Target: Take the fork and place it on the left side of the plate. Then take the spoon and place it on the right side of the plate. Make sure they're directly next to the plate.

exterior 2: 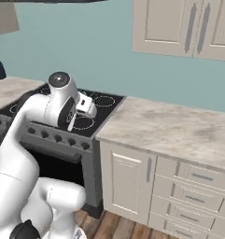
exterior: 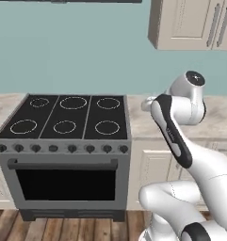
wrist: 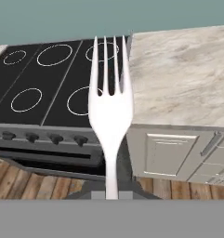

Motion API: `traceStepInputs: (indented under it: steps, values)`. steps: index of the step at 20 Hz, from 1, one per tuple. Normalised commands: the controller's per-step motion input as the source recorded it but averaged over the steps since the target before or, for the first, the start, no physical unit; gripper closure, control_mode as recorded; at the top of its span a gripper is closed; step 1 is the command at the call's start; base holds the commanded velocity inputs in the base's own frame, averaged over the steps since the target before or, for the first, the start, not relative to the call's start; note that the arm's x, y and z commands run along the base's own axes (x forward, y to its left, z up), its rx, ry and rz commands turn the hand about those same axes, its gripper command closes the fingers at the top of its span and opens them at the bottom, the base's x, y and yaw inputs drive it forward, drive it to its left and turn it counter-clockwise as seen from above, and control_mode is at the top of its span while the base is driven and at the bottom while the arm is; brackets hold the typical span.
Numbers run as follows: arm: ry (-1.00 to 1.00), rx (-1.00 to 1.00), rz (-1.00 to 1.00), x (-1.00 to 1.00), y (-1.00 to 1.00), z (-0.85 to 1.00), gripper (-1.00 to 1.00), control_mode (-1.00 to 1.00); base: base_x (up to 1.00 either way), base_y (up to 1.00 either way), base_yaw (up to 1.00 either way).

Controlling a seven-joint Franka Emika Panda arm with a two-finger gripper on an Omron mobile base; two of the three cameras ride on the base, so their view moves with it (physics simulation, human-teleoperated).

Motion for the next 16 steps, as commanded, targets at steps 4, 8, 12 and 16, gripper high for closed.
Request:
traceStepInputs:
  steps: [4, 8, 12, 16]
  values:
    - [0.0, 0.0, 0.0, 0.0, 0.0, 0.0, 1.0, 1.0, -0.89, 0.0, 0.37]
    - [0.0, 0.0, 0.0, 0.0, 0.0, 0.0, 1.0, 1.0, -0.9, 0.0, 0.4]
    - [0.0, 0.0, 0.0, 0.0, 0.0, 0.0, 1.0, 1.0, -0.71, -0.04, 0.41]
    - [0.0, 0.0, 0.0, 0.0, 0.0, 0.0, 1.0, 1.0, -0.52, -0.31, 0.41]
